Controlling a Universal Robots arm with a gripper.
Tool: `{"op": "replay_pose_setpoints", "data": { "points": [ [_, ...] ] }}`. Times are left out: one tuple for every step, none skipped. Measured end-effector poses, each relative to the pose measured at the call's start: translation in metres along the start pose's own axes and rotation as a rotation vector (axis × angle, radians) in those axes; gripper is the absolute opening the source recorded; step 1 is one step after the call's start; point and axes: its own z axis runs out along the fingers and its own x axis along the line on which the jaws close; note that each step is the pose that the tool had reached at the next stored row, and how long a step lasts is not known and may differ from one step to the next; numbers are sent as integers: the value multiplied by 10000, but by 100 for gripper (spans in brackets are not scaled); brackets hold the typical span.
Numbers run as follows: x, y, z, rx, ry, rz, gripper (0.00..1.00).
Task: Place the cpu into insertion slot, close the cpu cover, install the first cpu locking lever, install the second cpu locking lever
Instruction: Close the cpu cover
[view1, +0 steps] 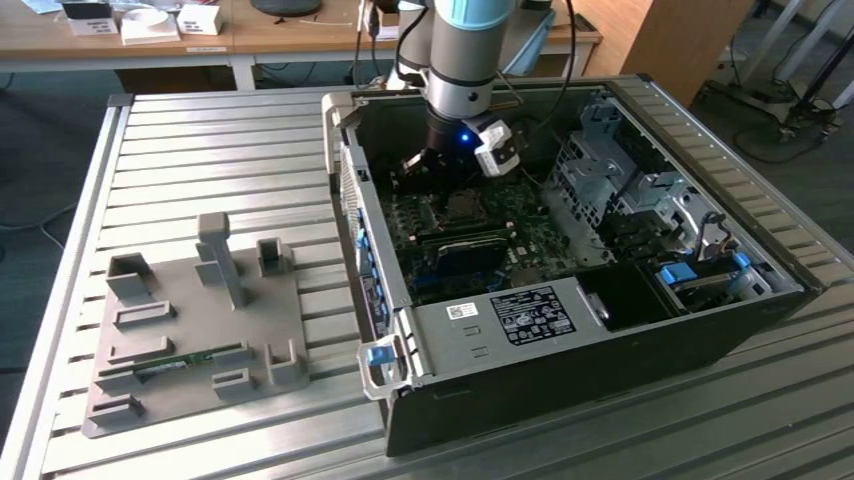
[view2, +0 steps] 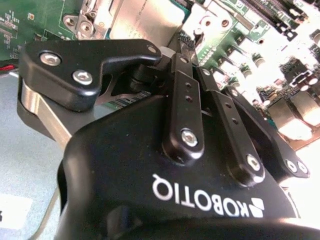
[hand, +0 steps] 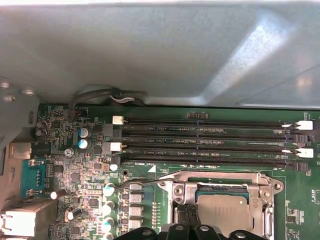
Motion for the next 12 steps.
{"op": "replay_pose_setpoints", "data": {
  "points": [
    [1, -2, -12, 7, 5, 0, 10],
    [1, -1, -21, 5, 4, 0, 10],
    [0, -1, -31, 5, 4, 0, 10],
    [0, -1, -43, 6, 5, 0, 10],
    [0, 0, -55, 7, 5, 0, 10],
    [-1, 0, -67, 7, 5, 0, 10],
    [-1, 1, -80, 8, 6, 0, 10],
    [-1, 1, -94, 8, 6, 0, 10],
    [-2, 1, -108, 7, 6, 0, 10],
    [-2, 2, -122, 7, 5, 0, 10],
    [-2, 2, -139, 7, 6, 0, 10],
    [-3, 3, -158, 8, 6, 0, 10]
  ]
}}
